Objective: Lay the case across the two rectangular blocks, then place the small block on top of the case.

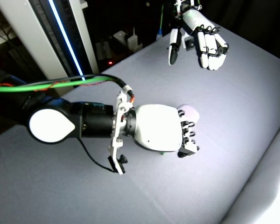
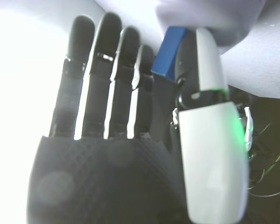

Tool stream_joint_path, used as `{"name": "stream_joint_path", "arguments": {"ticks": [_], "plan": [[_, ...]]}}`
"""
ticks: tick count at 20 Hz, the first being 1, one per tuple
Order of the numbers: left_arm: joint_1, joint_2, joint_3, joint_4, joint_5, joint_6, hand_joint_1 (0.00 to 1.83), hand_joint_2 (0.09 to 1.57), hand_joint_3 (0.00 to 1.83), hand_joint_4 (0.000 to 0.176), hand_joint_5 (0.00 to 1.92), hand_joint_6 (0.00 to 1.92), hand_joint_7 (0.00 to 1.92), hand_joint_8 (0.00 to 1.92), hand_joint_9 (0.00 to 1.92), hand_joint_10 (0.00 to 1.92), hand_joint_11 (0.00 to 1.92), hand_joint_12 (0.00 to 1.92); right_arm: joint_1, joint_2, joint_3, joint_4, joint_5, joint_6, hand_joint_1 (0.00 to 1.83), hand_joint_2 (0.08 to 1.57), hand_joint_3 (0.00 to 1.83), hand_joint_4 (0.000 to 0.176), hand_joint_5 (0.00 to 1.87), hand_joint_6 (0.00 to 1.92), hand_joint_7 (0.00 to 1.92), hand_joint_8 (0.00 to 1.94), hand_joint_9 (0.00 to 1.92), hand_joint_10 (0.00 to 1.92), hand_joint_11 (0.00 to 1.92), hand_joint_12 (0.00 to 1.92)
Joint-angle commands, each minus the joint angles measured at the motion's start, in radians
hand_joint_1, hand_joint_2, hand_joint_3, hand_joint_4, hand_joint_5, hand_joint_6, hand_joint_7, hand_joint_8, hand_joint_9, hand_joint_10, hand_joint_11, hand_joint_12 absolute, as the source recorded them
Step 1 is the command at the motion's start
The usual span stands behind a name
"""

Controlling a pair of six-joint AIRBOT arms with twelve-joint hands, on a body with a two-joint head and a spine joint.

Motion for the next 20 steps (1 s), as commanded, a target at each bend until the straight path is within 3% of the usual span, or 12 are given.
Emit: {"name": "stream_joint_path", "arguments": {"ticks": [1, 4, 5, 8, 10, 11, 12, 15, 16, 17, 18, 20], "plan": [[-0.012, -0.002, 0.005, 0.018, -0.123, -0.005, 0.97, 0.92, 0.00, 0.060, 0.36, 0.00, 0.39, 0.00, 0.44, 0.00, 0.00, 1.02, 0.012, 0.004, 0.002, 0.031, 0.080, 0.000, 1.03, 1.07, 0.00, 0.005, 0.47, 0.00, 0.53, 0.00, 0.65, 0.16, 0.39, 1.13], [-0.012, -0.002, 0.005, 0.018, -0.125, -0.006, 0.97, 0.93, 0.00, 0.061, 0.37, 0.00, 0.39, 0.00, 0.43, 0.00, 0.00, 1.00, 0.013, 0.005, 0.001, 0.033, 0.081, 0.000, 0.97, 1.08, 0.00, 0.001, 0.39, 0.00, 0.43, 0.00, 0.55, 0.04, 0.23, 1.17], [-0.012, -0.002, 0.005, 0.018, -0.127, -0.007, 0.97, 0.93, 0.00, 0.058, 0.36, 0.00, 0.38, 0.00, 0.43, 0.00, 0.00, 1.00, 0.014, 0.005, 0.000, 0.039, 0.081, 0.000, 0.96, 1.08, 0.00, 0.009, 0.37, 0.00, 0.41, 0.00, 0.51, 0.02, 0.15, 1.15], [-0.010, 0.000, 0.004, 0.018, -0.134, -0.009, 0.97, 0.93, 0.00, 0.057, 0.36, 0.00, 0.39, 0.00, 0.43, 0.00, 0.00, 0.98, 0.023, 0.026, -0.014, 0.062, 0.104, 0.000, 0.93, 1.07, 0.00, 0.037, 0.25, 0.00, 0.29, 0.00, 0.34, 0.00, 0.01, 1.01], [-0.007, 0.003, 0.002, 0.016, -0.144, -0.010, 0.96, 0.93, 0.00, 0.072, 0.34, 0.00, 0.39, 0.00, 0.43, 0.00, 0.00, 0.97, 0.023, 0.049, -0.026, 0.094, 0.137, 0.000, 0.85, 1.06, 0.00, 0.068, 0.14, 0.00, 0.24, 0.00, 0.23, 0.00, 0.00, 0.68], [-0.004, 0.005, 0.000, 0.014, -0.153, -0.011, 0.96, 0.93, 0.00, 0.051, 0.34, 0.00, 0.39, 0.00, 0.43, 0.00, 0.00, 0.97, 0.023, 0.054, -0.037, 0.106, 0.157, 0.000, 0.84, 1.05, 0.00, 0.075, 0.11, 0.00, 0.23, 0.00, 0.20, 0.00, 0.00, 0.58], [-0.003, 0.007, -0.002, 0.013, -0.159, -0.012, 0.96, 0.93, 0.00, 0.051, 0.34, 0.00, 0.39, 0.00, 0.43, 0.00, 0.00, 0.97, 0.023, 0.062, -0.048, 0.120, 0.177, -0.003, 0.84, 1.05, 0.00, 0.075, 0.11, 0.00, 0.23, 0.00, 0.20, 0.00, 0.00, 0.58], [0.009, 0.026, -0.012, 0.013, -0.194, -0.026, 0.92, 0.93, 0.00, 0.019, 0.25, 0.00, 0.33, 0.00, 0.38, 0.00, 0.00, 0.89, 0.021, 0.142, -0.120, 0.191, 0.284, -0.035, 0.72, 1.04, 0.00, 0.129, 0.01, 0.00, 0.09, 0.00, 0.06, 0.01, 0.00, 0.15], [0.017, 0.032, -0.010, 0.010, -0.213, -0.049, 0.93, 0.93, 0.00, 0.032, 0.22, 0.00, 0.29, 0.00, 0.34, 0.00, 0.00, 0.84, 0.014, 0.173, -0.152, 0.205, 0.326, -0.042, 0.69, 1.00, 0.00, 0.151, 0.00, 0.00, 0.07, 0.00, 0.05, 0.00, 0.00, 0.10], [0.023, 0.037, -0.010, 0.007, -0.230, -0.061, 0.94, 0.93, 0.00, 0.035, 0.20, 0.00, 0.25, 0.00, 0.32, 0.00, 0.00, 0.81, 0.001, 0.196, -0.176, 0.226, 0.367, -0.046, 0.67, 0.98, 0.00, 0.155, 0.00, 0.00, 0.06, 0.00, 0.05, 0.00, 0.01, 0.09], [0.032, 0.045, -0.012, 0.003, -0.249, -0.066, 0.79, 0.99, 0.02, 0.040, 0.14, 0.00, 0.19, 0.00, 0.27, 0.00, 0.00, 0.79, -0.025, 0.218, -0.196, 0.266, 0.419, -0.059, 0.65, 0.90, 0.00, 0.173, 0.00, 0.00, 0.07, 0.00, 0.08, 0.00, 0.00, 0.29], [0.039, 0.062, -0.015, 0.006, -0.277, -0.075, 0.70, 1.01, 0.03, 0.037, 0.13, 0.00, 0.19, 0.00, 0.27, 0.00, 0.00, 0.80, -0.091, 0.259, -0.234, 0.343, 0.526, -0.079, 0.65, 0.90, 0.00, 0.175, 0.00, 0.00, 0.05, 0.01, 0.05, 0.01, 0.00, 0.19]]}}
